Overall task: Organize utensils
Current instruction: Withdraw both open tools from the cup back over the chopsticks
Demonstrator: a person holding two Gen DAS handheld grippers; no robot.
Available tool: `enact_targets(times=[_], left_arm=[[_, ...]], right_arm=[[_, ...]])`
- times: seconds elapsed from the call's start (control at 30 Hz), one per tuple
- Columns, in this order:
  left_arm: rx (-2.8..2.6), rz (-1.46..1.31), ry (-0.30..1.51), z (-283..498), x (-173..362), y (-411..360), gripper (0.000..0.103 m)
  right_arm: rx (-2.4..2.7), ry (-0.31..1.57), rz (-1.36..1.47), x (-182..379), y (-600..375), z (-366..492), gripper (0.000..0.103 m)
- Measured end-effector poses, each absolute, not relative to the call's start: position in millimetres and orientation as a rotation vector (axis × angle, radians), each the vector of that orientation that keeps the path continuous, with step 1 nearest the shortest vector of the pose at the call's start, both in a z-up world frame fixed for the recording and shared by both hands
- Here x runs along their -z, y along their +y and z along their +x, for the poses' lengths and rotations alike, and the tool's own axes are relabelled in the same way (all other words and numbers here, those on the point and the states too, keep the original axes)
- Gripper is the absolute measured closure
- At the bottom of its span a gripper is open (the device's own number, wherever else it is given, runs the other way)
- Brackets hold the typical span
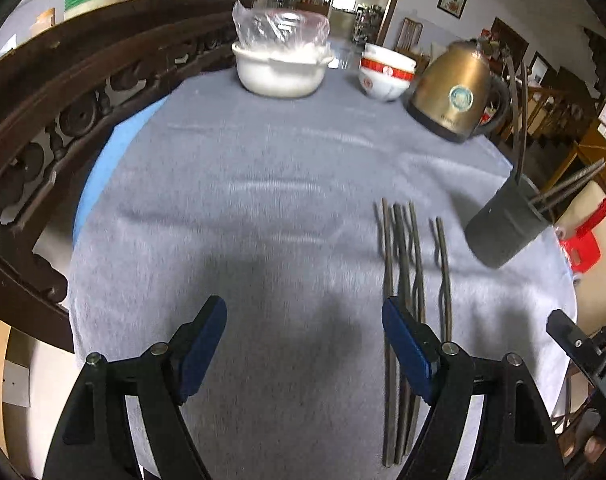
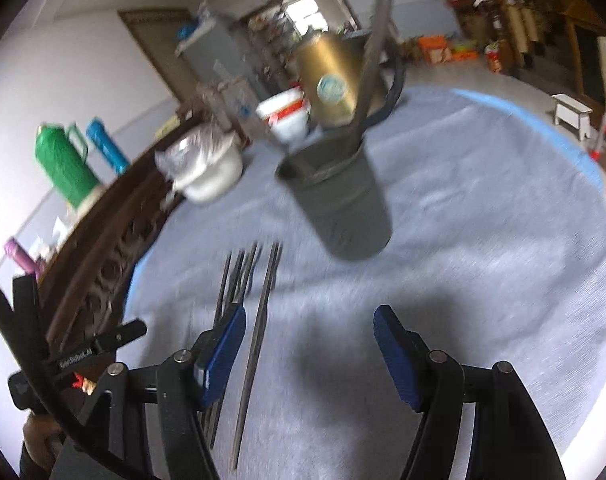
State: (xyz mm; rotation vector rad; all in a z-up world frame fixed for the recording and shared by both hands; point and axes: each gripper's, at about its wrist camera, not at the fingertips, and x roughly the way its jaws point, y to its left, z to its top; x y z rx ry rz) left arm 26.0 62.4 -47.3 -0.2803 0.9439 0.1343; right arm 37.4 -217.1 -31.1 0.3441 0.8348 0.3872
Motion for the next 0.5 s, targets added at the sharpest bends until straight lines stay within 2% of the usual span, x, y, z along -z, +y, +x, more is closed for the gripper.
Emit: enact_targets(times=[0.5], left_arm=[[-0.141,-0.262,1.034,25.3,74.0,55.4,0.022]], right_arm=[[-0.384,0.931,0.315,54.3,-204.0,36.8,0.032]])
